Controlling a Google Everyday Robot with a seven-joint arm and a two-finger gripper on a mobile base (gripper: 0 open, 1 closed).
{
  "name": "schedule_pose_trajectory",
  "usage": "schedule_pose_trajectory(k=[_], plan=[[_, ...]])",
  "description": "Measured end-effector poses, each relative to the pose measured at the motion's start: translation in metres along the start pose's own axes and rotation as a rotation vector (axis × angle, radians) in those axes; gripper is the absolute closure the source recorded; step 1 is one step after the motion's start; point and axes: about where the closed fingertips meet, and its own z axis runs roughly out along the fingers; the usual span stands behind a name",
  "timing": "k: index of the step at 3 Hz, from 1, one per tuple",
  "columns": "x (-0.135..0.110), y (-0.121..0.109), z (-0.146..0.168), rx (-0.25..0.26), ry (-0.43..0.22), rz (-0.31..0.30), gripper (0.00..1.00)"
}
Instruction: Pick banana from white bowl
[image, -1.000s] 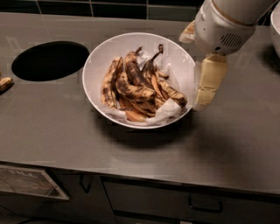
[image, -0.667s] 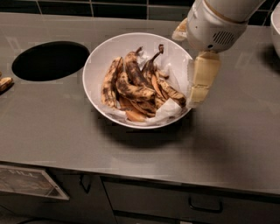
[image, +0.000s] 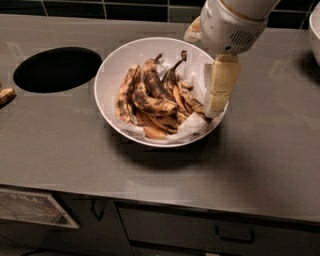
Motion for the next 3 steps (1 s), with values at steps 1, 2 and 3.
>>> schedule_pose_trajectory(k=[1,2,3], plan=[[-0.005,0.002,0.006,0.016,0.000,0.014,0.00],[-0.014,0.005,0.007,0.041,0.002,0.039,0.00],[-0.040,0.010,0.009,0.051,0.009,0.024,0.00]])
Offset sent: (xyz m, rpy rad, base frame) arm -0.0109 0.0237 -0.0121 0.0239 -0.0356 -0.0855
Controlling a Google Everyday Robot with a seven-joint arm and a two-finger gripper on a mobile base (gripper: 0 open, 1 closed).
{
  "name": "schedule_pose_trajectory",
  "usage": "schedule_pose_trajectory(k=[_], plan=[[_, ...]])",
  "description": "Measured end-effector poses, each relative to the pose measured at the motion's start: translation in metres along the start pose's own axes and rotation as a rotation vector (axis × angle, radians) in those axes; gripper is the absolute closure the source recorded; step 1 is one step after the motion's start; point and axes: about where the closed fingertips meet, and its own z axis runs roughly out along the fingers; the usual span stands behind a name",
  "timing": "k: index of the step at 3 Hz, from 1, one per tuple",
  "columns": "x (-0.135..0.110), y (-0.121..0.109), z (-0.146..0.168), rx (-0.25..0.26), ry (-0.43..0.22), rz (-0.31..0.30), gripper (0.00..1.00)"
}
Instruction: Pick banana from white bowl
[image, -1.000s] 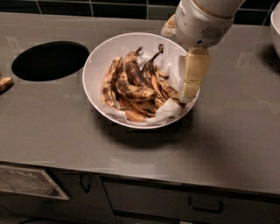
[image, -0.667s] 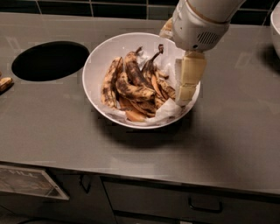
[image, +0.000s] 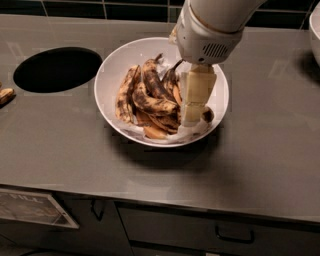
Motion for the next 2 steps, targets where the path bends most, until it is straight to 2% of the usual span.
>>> schedule_pose_trajectory(k=[1,2], plan=[[-0.002,0.003,0.009,0.008,-0.002,0.000,0.00],[0.002,0.005,0.020,0.031,0.001,0.021,0.06]])
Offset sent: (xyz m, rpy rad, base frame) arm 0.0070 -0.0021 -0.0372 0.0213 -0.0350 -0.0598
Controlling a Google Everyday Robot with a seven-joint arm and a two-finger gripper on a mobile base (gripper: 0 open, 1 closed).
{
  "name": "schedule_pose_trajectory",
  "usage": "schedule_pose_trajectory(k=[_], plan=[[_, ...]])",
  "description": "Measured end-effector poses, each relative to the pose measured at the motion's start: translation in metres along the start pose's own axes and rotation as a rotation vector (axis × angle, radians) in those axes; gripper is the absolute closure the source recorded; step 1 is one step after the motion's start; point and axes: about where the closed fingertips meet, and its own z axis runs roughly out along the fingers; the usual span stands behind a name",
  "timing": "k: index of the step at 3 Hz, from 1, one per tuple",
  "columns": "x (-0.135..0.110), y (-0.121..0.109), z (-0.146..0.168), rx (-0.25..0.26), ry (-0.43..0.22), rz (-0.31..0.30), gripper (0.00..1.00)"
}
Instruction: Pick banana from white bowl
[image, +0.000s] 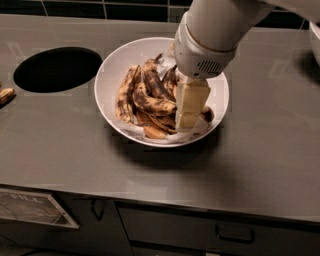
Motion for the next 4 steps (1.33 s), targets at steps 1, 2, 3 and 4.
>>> schedule_pose_trajectory(k=[1,2,3,4], plan=[[0.004,0.000,0.006,0.029,0.014,0.009,0.12],[0.003,-0.002,0.009,0.046,0.037,-0.003,0.16],[-0.004,-0.004,0.011,0.057,0.061,-0.028,0.19],[-0.014,-0.005,0.016,0.049,0.073,-0.061,0.19]])
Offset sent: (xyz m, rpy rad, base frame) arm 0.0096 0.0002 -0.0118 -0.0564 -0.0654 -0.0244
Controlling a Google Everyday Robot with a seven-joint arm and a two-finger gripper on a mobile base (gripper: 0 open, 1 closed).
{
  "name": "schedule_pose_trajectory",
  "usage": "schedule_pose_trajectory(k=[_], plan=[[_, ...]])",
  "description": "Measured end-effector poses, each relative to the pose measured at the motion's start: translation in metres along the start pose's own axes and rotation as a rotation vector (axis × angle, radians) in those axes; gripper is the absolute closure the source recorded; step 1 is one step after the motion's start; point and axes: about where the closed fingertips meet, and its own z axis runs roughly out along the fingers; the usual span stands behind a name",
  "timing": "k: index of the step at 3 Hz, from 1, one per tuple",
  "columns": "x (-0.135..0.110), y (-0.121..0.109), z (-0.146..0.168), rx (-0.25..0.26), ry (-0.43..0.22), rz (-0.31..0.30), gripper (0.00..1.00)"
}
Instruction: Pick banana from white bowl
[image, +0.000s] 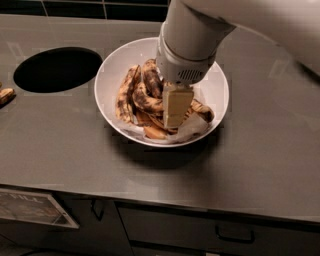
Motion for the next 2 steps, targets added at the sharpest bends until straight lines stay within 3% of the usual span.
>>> schedule_pose_trajectory(k=[2], plan=[[-0.0094,0.0097,0.0077,0.016,0.045,-0.022,0.18]])
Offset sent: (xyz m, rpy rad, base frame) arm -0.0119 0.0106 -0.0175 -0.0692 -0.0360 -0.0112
